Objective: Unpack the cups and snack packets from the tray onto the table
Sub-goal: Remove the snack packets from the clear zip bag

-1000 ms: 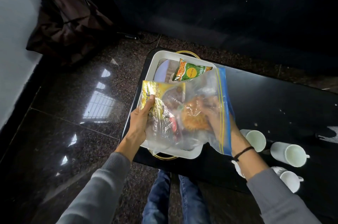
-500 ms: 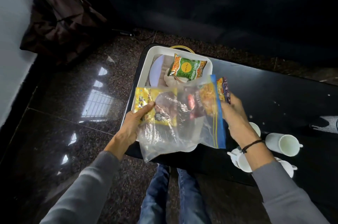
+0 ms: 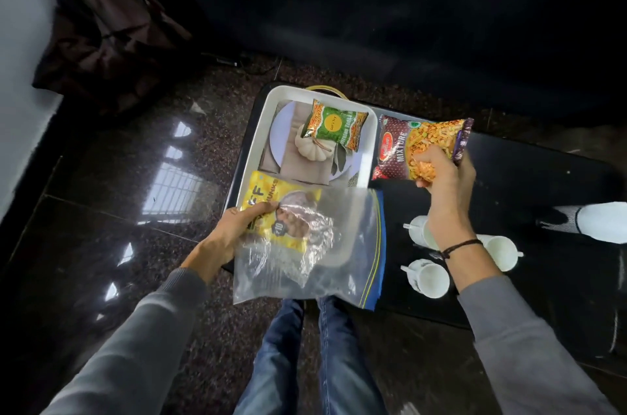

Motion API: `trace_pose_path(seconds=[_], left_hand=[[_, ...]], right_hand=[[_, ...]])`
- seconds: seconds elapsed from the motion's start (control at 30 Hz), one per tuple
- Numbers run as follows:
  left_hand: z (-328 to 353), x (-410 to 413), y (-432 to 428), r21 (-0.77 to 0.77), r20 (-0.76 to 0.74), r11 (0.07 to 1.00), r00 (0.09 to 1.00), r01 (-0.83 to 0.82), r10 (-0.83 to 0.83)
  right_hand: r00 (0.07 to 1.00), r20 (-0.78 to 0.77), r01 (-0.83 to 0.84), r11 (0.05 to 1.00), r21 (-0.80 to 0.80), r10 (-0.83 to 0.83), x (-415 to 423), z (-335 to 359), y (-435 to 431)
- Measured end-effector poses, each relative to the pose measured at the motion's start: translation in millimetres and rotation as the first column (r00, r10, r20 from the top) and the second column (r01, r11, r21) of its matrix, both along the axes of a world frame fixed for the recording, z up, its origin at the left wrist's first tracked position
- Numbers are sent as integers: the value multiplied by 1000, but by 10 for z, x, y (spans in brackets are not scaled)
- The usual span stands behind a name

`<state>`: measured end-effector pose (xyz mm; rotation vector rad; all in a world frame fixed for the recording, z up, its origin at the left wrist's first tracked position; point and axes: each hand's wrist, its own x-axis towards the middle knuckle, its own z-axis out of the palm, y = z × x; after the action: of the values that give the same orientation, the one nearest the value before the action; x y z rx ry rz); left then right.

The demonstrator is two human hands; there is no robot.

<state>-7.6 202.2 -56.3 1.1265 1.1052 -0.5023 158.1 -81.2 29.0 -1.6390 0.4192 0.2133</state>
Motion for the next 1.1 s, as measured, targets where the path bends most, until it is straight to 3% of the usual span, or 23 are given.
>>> trace_pose_path(seconds=[0.13,0.3,0.5,0.67,0.9,1.1], left_hand=[[34,-13,0,-14,-28,994,993,113,-113],[-11,-14,-10,-29,-42,994,994,101,-102],[-108,-12,-53,-10,-18,996,996,91,-91],[-153,-11,-100,-14,6,997,997,71,-71],[-216,0,-162,-80,25,997,1000,8,-6],[-217,9,-213,-77,73,997,997,-12,17]], right_hand=[[984,-133,-126,992,-32,121,94,-208,250],[886,-350,-347,935,-66,304,116,-588,592],[824,-427,-333,928,165,372,148,-977,805],[826,-404,-451,891,-54,394,39,-1084,605],[925,-307,-280,947,-155,223,-77,-852,66],[935,-354,-15,998,-63,-9,-269,-748,-206]])
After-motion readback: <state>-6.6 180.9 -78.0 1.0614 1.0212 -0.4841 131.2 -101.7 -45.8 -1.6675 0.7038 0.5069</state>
